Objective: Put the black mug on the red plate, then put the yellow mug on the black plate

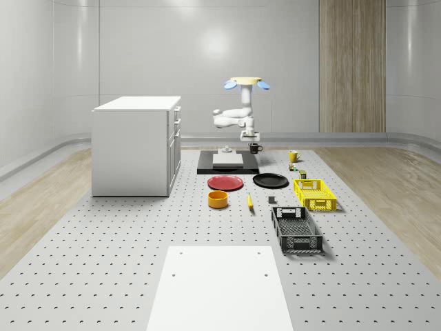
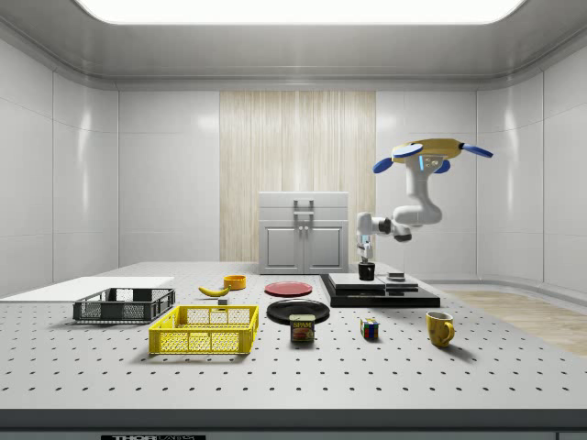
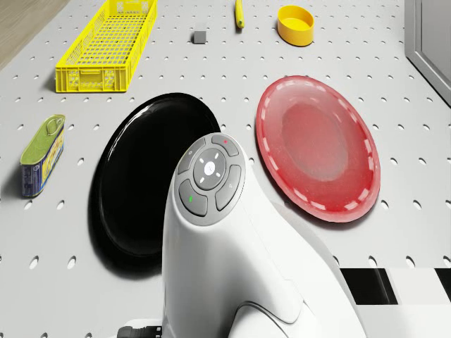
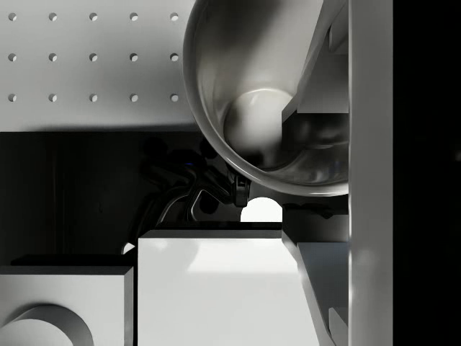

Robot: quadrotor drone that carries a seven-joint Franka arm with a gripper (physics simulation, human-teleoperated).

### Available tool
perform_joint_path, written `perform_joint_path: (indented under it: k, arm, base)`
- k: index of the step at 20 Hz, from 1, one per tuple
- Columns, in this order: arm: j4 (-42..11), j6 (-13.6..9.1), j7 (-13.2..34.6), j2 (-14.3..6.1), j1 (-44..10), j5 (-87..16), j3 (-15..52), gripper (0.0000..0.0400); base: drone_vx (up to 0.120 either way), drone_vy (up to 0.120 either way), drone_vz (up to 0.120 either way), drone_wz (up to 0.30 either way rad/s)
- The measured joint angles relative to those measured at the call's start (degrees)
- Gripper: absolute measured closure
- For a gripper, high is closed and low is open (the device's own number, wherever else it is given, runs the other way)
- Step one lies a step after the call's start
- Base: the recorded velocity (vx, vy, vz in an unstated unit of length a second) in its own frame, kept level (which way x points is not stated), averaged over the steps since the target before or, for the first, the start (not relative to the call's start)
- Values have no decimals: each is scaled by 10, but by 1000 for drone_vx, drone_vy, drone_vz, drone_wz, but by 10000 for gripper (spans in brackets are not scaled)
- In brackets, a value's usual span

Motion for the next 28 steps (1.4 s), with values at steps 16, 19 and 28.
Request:
perform_joint_path:
  k: [16, 19, 28]
  arm:
    - [1, 18, 4, -19, -5, 8, 4, 290]
    - [1, 21, 5, -22, -6, 10, 4, 290]
    - [2, 29, 7, -31, -9, 14, 6, 290]
  base:
    - [120, -120, 0, 0]
    - [120, -120, 0, 0]
    - [120, -120, 0, 0]
